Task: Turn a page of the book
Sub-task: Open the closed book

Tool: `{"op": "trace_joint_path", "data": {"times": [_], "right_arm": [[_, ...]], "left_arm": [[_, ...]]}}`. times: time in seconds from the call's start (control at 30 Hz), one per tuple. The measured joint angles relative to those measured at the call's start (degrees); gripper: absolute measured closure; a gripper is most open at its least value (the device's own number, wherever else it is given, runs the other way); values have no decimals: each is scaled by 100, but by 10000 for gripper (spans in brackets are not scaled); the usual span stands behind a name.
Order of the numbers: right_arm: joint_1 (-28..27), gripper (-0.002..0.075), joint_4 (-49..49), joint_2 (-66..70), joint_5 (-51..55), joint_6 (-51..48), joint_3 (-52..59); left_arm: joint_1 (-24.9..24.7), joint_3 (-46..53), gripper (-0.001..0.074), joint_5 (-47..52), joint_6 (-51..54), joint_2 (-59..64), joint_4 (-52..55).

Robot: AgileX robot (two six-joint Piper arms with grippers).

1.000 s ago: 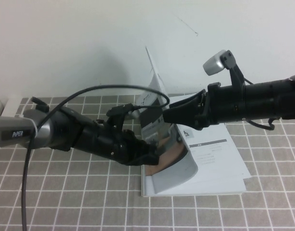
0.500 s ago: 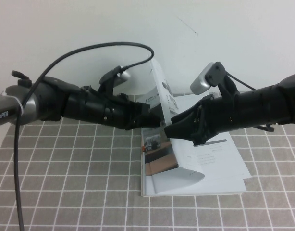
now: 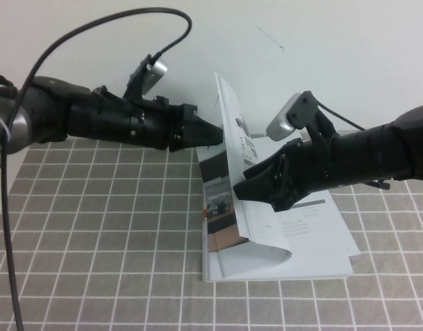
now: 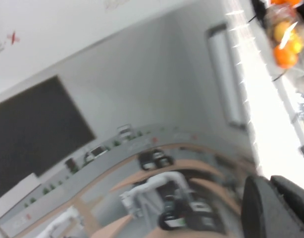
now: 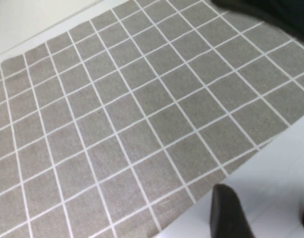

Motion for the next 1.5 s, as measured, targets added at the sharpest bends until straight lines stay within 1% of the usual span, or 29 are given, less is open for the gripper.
{"op": "trace_joint_path", "data": {"times": [0.13,0.27,0.53,0.77,0.87,1.0,1.07,1.33,1.5], "right_arm": [[0,400,0,11,-11,0,0],[0,400,-11,68,-35,0,0],[0,400,-11,278,-78,134,0],[0,400,-11,295,-90,143,0],[0,400,-11,295,-90,143,0],[0,400,-11,295,-69,143,0],[0,400,-11,295,-56,145,0],[0,400,79,255,-7,195,0],[-25,400,63,-193,18,200,-69]], "left_arm": [[235,-262,738,499,-132,0,0],[338,-370,738,967,-170,0,0],[206,-370,738,1105,-173,0,0],[-34,-370,738,1110,-77,0,110],[-186,-377,738,822,-75,0,807],[-246,-377,738,374,-338,0,1858],[-234,-377,738,231,-406,0,2099],[-234,-377,738,92,-440,0,2306],[-234,-377,738,83,-490,0,2377]]}}
